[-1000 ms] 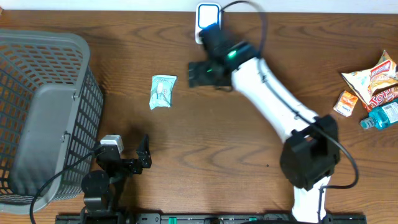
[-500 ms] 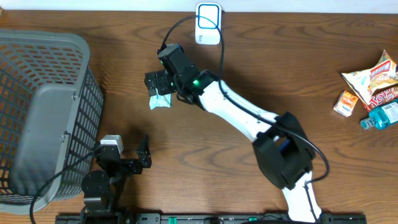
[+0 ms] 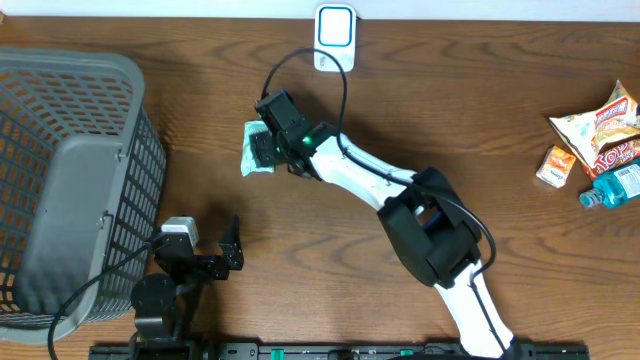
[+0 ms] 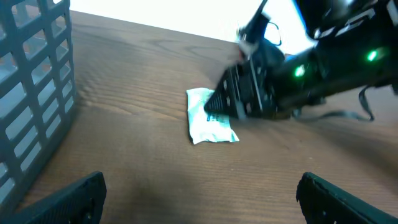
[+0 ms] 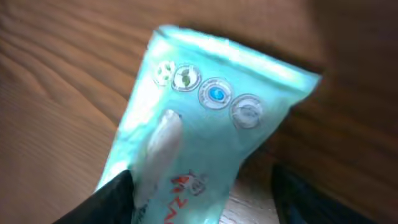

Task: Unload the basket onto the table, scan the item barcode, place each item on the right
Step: 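Grasp the green snack packet with the right gripper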

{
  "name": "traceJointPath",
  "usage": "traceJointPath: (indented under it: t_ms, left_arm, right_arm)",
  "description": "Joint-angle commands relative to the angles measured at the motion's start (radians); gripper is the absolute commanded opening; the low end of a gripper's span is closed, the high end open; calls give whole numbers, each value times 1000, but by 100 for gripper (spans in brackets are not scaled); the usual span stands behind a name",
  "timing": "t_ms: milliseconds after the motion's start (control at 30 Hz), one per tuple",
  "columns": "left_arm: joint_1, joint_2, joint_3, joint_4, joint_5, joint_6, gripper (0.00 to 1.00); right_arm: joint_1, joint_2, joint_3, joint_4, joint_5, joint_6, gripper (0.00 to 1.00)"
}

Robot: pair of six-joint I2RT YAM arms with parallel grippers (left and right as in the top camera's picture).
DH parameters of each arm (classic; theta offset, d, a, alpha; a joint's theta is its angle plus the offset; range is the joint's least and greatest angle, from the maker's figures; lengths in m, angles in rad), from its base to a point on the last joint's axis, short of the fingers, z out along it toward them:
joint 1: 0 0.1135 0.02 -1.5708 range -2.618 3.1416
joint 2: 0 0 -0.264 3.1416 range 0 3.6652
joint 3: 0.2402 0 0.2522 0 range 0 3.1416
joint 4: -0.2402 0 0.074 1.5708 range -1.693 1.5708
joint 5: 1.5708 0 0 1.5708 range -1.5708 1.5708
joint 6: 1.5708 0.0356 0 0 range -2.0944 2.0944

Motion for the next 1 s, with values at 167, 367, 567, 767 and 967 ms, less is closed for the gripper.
traceJointPath:
  t_ms: [167,367,567,767,967]
  left_arm:
    - [-1,-3,-16,-22,13,-9,98]
    - [-1,-3,-16,-22,13,-9,98]
    - [-1,-3,-16,-22,13,-9,98]
    - [-1,-3,-16,-22,13,-9,98]
    - [-1,-3,-16,-22,13,-9,98]
  right_arm:
    - [-8,36,2,-126,1,-31,1]
    - [-68,33,2,-193,-269,-236,1]
    - [-211,31,2,-428,-386,-377,1]
    - [-413,31,2,-780,-881,-875,1]
    - [-531,31,2,-933,-1062,-1010,1]
